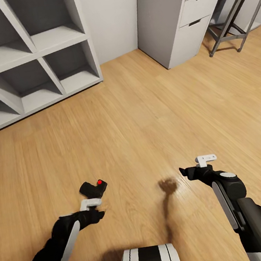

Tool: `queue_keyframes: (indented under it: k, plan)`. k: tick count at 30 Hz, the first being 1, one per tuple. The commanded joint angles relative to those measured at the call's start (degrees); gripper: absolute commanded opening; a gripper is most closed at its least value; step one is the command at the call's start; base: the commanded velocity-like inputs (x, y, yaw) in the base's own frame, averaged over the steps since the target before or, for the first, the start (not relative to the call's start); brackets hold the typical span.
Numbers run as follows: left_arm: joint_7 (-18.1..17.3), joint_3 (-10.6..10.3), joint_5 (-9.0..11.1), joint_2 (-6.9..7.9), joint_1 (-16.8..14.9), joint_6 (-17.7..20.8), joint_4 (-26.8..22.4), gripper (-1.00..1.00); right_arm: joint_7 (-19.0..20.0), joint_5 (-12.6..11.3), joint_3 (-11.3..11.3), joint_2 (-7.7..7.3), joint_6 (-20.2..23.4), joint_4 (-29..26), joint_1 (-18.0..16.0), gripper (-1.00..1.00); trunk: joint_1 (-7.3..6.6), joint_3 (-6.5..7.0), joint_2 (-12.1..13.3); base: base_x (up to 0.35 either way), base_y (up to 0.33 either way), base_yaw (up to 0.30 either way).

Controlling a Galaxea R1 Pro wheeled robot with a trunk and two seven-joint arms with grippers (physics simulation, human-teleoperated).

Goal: Attach the digital camera to the camera tripod in the bedroom.

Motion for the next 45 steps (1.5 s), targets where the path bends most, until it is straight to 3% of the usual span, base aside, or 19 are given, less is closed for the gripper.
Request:
queue_keyframes:
  k: [1,5,7,8,9,15,17,19,24,31,34,38,43,45]
  plan:
    - [0.23,-0.89,0.36,0.82,-0.02,0.2,0.02,1.0,0.3,0.08,-0.07,-0.02,0.28,-0.03,-0.03,1.0,-0.01,-0.03,-0.01,0.0,0.0,0.0]
    - [0.17,-3.29,0.18,4.28,-0.02,0.18,0.43,1.0,0.29,0.08,-0.15,-0.12,0.28,0.05,-0.03,1.0,-0.01,-0.03,-0.01,0.0,0.0,0.0]
    - [0.02,-3.9,0.16,6.99,-0.02,0.17,0.61,1.0,0.29,0.08,-0.17,-0.12,0.28,0.07,-0.03,1.0,-0.01,-0.03,-0.01,0.0,0.0,0.0]
    - [0.0,-3.97,0.16,7.54,-0.02,0.17,0.62,1.0,0.29,0.08,-0.18,-0.12,0.26,0.07,-0.03,1.0,-0.01,-0.03,-0.01,0.0,0.0,0.0]
    - [-0.1,-4.29,0.18,9.41,-0.02,0.17,0.64,1.0,0.29,0.09,-0.18,-0.1,0.22,0.07,-0.03,1.0,-0.01,-0.03,-0.01,0.0,0.0,0.0]
    - [-1.59,-4.7,0.19,11.86,-0.02,-0.51,1.61,1.0,0.29,0.09,-0.18,-0.07,0.19,0.14,-0.03,1.0,-0.01,-0.03,-0.01,0.0,0.0,0.0]
    - [-2.64,-4.73,0.17,12.84,-0.02,-2.96,2.65,1.0,0.29,0.09,-0.18,-0.08,0.19,0.15,-0.03,1.0,-0.01,-0.03,-0.01,0.0,0.0,0.0]
    - [-4.29,-4.79,0.1,13.85,-0.02,-8.5,4.72,1.0,0.29,0.09,-0.17,-0.05,0.19,0.19,-0.03,1.0,-0.01,-0.03,-0.01,0.0,0.0,0.0]
    - [-6.41,-4.95,0.01,14.44,-0.02,-17.88,10.17,1.0,0.29,0.09,-0.18,0.0,0.19,0.24,-0.03,1.0,-0.01,-0.03,-0.01,0.0,0.0,0.0]
    - [-7.1,-5.32,-0.26,14.39,-0.02,-25.92,14.74,1.0,0.29,0.09,-0.15,0.11,0.07,0.32,-0.03,1.0,-0.01,-0.03,-0.01,0.0,0.0,0.0]
    - [-7.15,-6.82,-1.51,14.32,-0.02,-28.61,15.72,1.0,0.29,0.09,-0.12,0.17,0.04,0.33,-0.03,1.0,-0.01,-0.03,-0.01,0.0,0.0,0.0]
    - [-7.28,-9.68,-5.2,14.2,-0.02,-31.93,16.83,1.0,0.29,0.09,-0.14,0.17,0.02,0.35,-0.03,1.0,-0.01,-0.03,-0.01,0.0,0.0,0.0]
    - [-7.39,-10.53,-7.19,14.11,-0.02,-35.82,18.17,1.0,0.29,0.09,-0.14,0.17,0.0,0.41,-0.03,1.0,-0.01,-0.03,-0.01,0.0,0.0,0.0]
    - [-7.44,-10.85,-7.5,14.05,-0.02,-39.05,19.13,1.0,0.28,0.09,-0.12,0.22,-0.05,0.43,-0.03,1.0,-0.01,-0.03,-0.01,0.0,0.0,0.0]
